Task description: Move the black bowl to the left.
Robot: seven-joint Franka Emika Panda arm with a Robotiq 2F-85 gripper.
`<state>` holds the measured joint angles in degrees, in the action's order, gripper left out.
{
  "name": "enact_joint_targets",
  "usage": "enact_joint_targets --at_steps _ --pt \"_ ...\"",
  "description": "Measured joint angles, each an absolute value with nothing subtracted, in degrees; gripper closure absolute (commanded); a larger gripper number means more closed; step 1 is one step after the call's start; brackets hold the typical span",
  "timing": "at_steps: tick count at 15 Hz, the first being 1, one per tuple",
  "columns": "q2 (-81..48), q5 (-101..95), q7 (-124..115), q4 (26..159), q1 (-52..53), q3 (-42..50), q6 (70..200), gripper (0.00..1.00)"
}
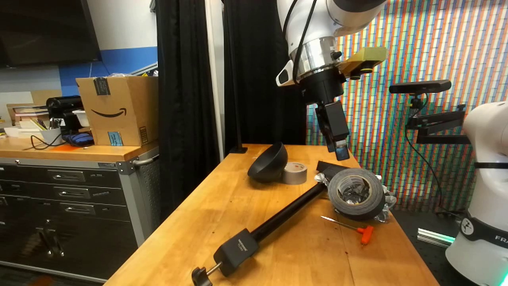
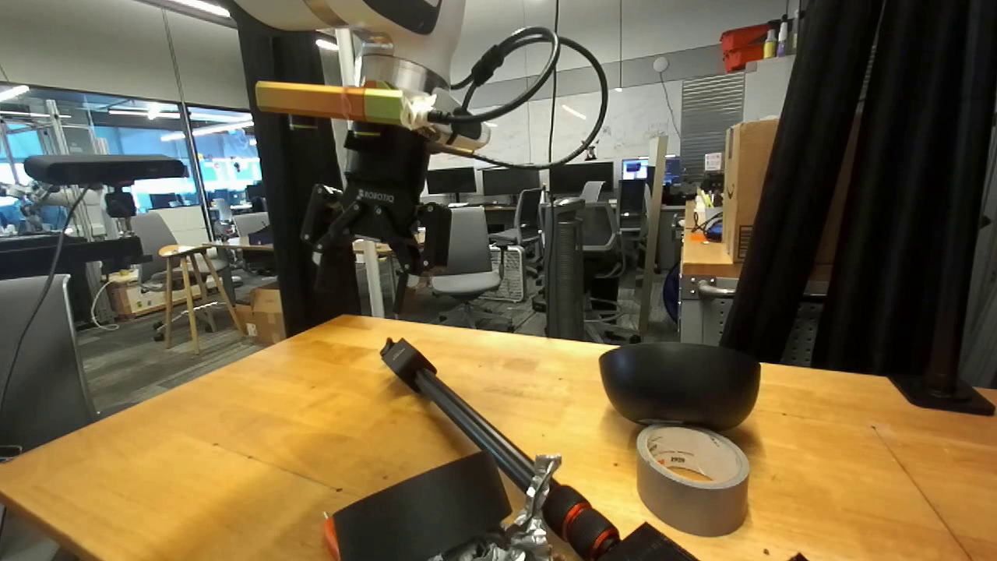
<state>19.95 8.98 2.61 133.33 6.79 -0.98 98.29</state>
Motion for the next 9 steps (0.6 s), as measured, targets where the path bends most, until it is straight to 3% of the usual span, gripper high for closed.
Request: enact_joint_targets --at_steps 9 --pt "18.4 8.7 4.0 131.6 5.5 -0.6 98.2 0.0"
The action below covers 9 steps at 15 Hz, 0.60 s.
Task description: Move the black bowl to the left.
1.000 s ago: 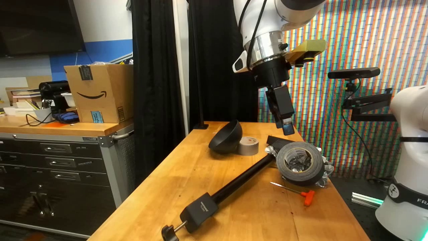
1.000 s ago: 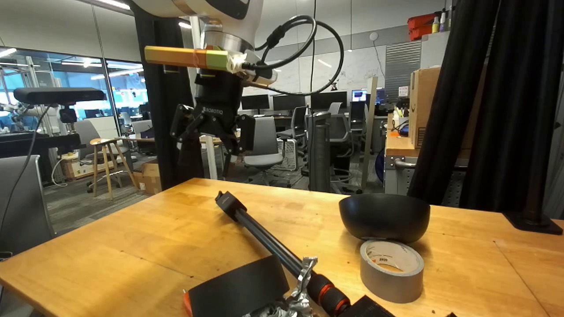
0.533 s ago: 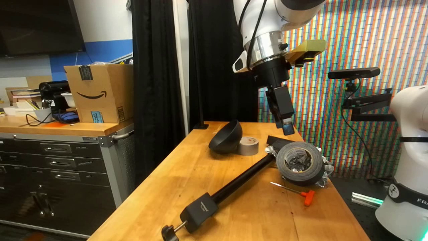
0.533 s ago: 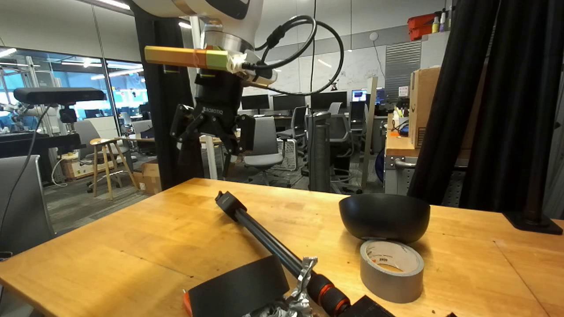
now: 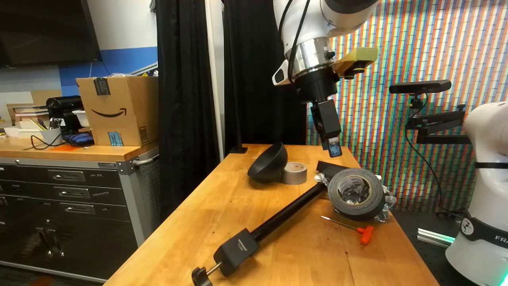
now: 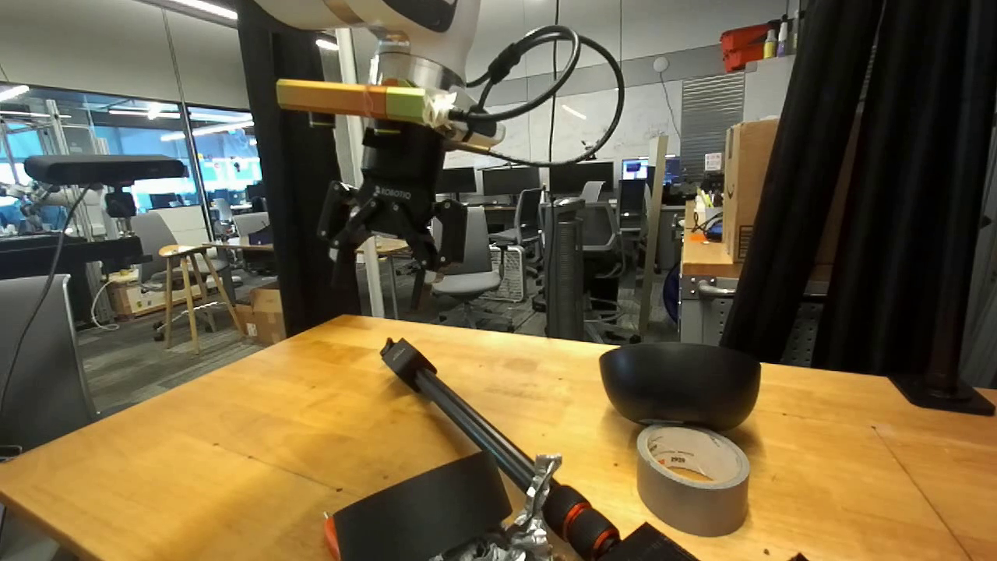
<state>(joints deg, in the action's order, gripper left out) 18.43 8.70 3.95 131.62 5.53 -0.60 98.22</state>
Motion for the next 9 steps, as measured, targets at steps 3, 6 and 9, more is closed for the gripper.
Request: enact_joint_targets --at_steps 3,6,9 --pt "15.9 7.8 7.2 127.8 3.8 0.9 97.8 0.0" --pt "12.1 7.0 12.2 122.4 1.8 3.2 95.8 0.0" --pt "7.8 7.0 18.5 116.4 0.2 5.2 92.4 0.0"
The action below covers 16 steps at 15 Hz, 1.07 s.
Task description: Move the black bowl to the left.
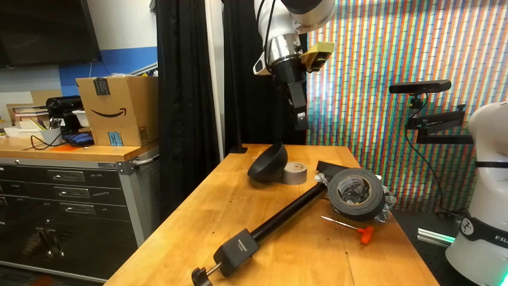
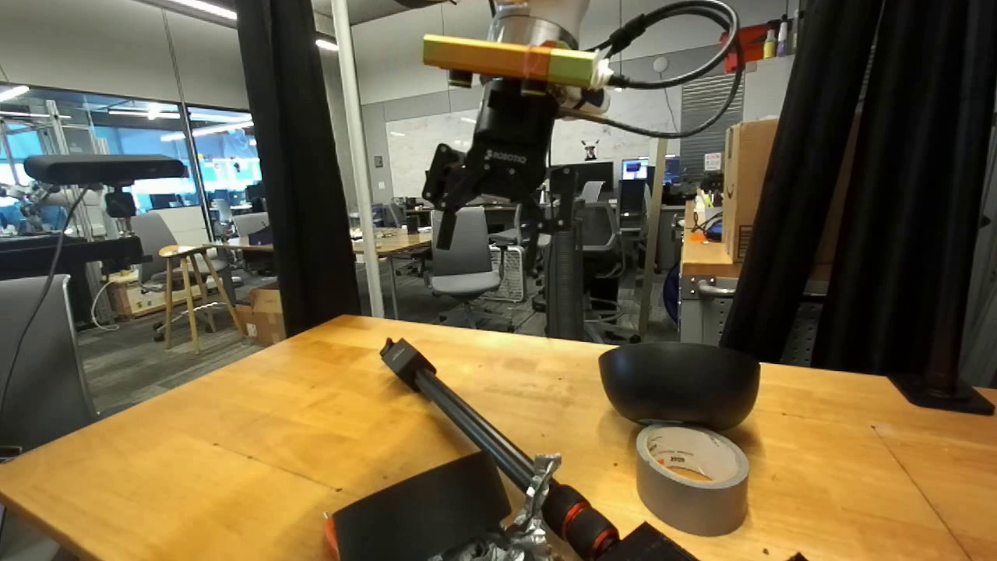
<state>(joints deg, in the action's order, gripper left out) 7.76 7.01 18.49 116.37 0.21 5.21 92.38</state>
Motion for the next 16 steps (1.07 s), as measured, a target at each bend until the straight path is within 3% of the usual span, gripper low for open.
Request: enact_joint_targets --at_steps 9,16 --pt "-6.1 6.8 41.3 98.1 -4.2 6.4 77.7 0.0" --pt "-15.3 4.3 52.3 87.1 -7.5 6.1 73.6 0.0"
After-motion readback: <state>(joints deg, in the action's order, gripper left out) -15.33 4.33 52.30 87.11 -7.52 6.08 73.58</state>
